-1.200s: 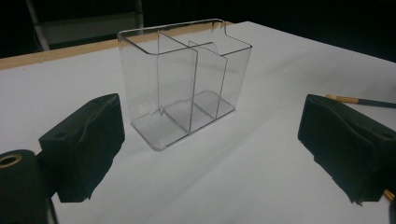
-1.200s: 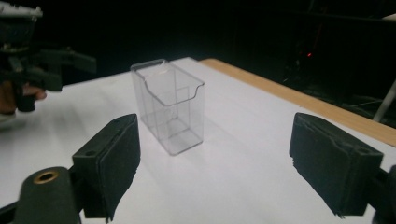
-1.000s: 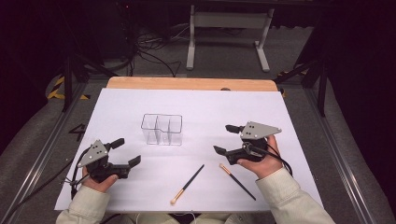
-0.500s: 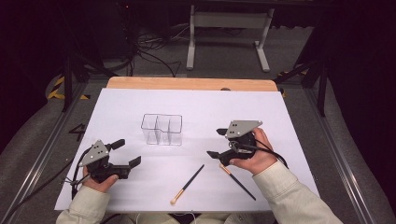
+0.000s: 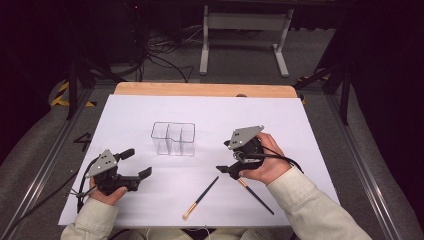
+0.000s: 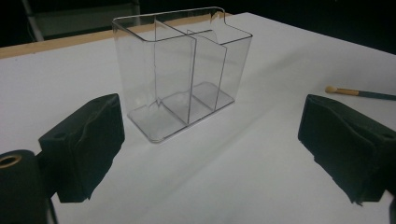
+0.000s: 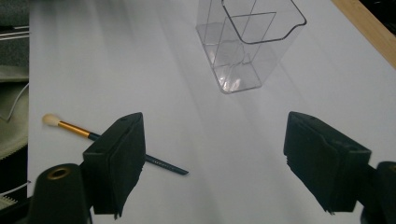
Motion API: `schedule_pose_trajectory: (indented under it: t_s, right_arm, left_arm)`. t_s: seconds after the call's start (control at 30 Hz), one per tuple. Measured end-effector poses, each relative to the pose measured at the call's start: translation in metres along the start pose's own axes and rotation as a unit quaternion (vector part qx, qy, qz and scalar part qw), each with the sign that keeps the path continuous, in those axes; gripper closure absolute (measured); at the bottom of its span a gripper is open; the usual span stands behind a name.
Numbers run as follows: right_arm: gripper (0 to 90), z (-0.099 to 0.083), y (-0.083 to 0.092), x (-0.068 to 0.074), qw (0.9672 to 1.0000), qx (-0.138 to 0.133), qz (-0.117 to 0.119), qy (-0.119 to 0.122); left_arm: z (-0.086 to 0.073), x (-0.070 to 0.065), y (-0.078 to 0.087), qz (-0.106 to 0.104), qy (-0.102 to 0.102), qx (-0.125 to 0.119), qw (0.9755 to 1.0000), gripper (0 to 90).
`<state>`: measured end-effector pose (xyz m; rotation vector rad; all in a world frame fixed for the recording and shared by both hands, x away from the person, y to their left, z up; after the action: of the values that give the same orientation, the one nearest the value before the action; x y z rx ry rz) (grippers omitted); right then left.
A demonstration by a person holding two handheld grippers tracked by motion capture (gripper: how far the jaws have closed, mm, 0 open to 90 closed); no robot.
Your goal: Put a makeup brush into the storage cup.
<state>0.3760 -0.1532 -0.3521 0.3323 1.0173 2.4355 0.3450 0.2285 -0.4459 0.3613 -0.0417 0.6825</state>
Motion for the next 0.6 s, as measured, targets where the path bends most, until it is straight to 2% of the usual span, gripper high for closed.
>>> schedule_pose_trajectory:
  t_s: [0.33,0.6]
  right_arm:
    - [21.9,0.009,-0.008,0.006,0.9992,0.035,0.006,0.016]
    - [23.1,0.013,-0.016,0.01,0.9973,0.066,0.016,0.025]
  left_arm:
    - [0.001,0.001,-0.003,-0.003,-0.003,0.0,1.0,7.8]
    - [0.0,0.0,-0.004,-0.009,-0.003,0.005,0.9999,7.9]
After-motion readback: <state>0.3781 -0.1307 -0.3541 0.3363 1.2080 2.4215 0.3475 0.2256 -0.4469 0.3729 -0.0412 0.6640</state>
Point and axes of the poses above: each handheld gripper's, and its own axes: y roughly backward along the jaws, z roughly out of its top, x roughly to its left, the point moved 1 cm from there along -y, roughly forward along the jaws, and after that the axes turned 15 degrees about -y, right-handed, at the moved point
